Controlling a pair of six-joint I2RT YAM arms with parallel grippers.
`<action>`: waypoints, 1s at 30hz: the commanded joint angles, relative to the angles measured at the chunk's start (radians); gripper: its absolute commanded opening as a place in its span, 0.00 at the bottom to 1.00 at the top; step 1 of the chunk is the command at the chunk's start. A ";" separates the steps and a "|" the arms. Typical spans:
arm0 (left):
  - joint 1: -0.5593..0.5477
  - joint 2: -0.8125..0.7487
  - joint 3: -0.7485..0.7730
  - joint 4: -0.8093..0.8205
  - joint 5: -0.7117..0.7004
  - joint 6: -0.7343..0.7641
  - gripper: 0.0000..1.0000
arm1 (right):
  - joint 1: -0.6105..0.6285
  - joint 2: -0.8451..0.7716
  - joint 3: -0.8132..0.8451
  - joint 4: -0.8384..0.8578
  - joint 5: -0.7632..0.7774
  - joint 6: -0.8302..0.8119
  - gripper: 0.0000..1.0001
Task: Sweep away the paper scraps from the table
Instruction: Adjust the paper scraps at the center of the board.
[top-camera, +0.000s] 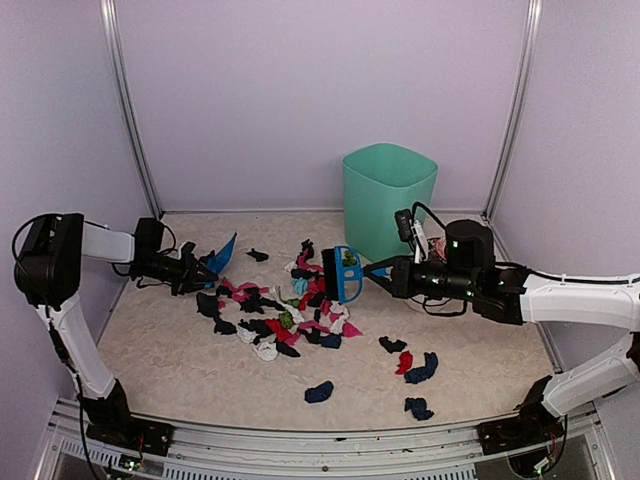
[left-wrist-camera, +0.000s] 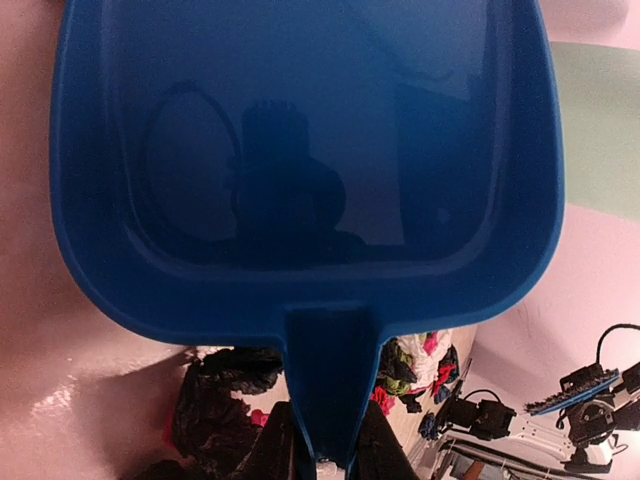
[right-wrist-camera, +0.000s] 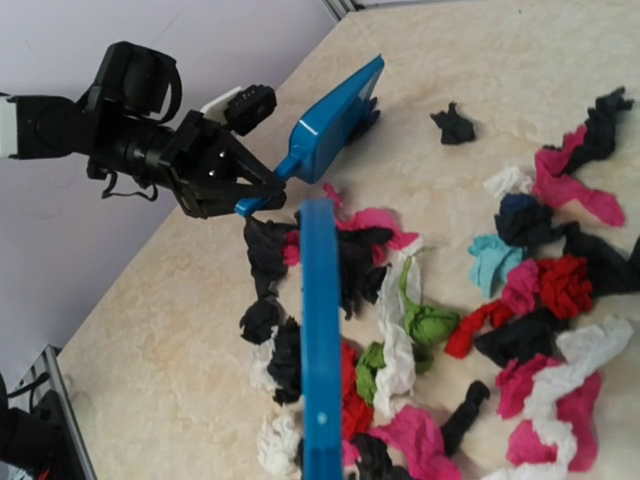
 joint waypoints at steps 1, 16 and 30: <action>-0.050 -0.040 -0.043 -0.021 0.035 0.046 0.00 | -0.009 -0.034 -0.031 0.041 -0.016 0.019 0.00; -0.387 -0.383 -0.271 0.087 -0.002 -0.149 0.00 | -0.009 -0.118 -0.079 0.025 -0.015 0.026 0.00; -0.447 -0.804 -0.204 -0.185 -0.522 -0.359 0.00 | -0.007 -0.177 -0.106 -0.010 -0.001 0.021 0.00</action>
